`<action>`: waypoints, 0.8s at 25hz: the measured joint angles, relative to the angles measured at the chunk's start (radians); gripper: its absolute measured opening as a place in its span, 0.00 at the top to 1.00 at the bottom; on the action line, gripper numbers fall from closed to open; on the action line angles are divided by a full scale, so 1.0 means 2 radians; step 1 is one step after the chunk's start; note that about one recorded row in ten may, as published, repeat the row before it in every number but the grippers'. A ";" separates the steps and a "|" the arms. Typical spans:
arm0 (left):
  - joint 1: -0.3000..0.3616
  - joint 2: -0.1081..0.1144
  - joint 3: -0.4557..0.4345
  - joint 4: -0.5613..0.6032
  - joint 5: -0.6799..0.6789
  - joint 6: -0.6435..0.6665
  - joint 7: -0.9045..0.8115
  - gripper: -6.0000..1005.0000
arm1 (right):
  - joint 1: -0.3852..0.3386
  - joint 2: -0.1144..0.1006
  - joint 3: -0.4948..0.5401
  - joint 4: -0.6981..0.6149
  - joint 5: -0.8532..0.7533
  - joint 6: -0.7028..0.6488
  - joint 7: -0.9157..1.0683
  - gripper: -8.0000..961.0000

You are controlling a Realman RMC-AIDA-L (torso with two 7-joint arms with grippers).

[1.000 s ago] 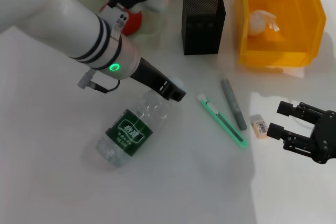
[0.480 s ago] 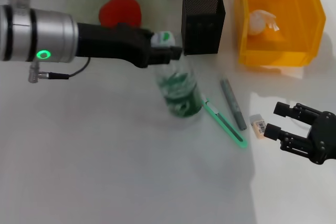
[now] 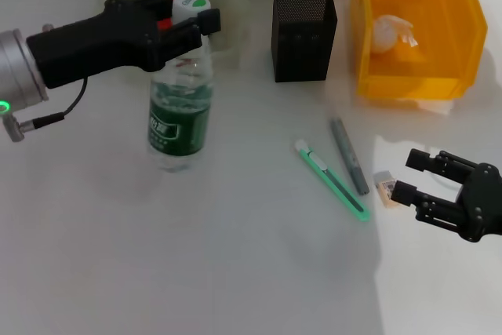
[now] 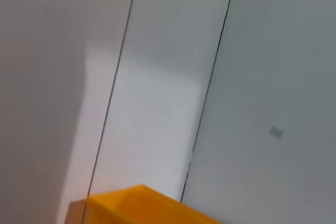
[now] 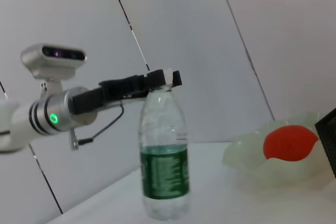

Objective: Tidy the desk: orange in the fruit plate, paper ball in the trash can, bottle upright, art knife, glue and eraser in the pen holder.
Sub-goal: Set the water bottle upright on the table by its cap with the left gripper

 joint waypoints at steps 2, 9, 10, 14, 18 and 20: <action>0.000 0.000 -0.002 -0.037 -0.029 0.005 0.045 0.55 | 0.003 0.000 0.000 0.005 0.001 0.000 0.000 0.25; -0.014 0.000 -0.056 -0.198 -0.080 0.061 0.244 0.55 | 0.008 0.002 0.020 0.029 0.019 0.000 -0.006 0.25; -0.014 0.000 -0.056 -0.198 -0.080 0.061 0.244 0.55 | 0.008 0.002 0.020 0.029 0.019 0.000 -0.006 0.25; -0.030 -0.003 -0.076 -0.278 -0.107 0.073 0.344 0.55 | 0.008 0.002 0.027 0.067 0.061 0.002 -0.040 0.25; -0.044 -0.004 -0.076 -0.338 -0.140 0.073 0.418 0.55 | 0.011 0.002 0.027 0.088 0.075 0.004 -0.057 0.25; -0.047 -0.004 -0.076 -0.349 -0.146 0.074 0.434 0.55 | 0.013 0.002 0.027 0.092 0.075 0.004 -0.059 0.25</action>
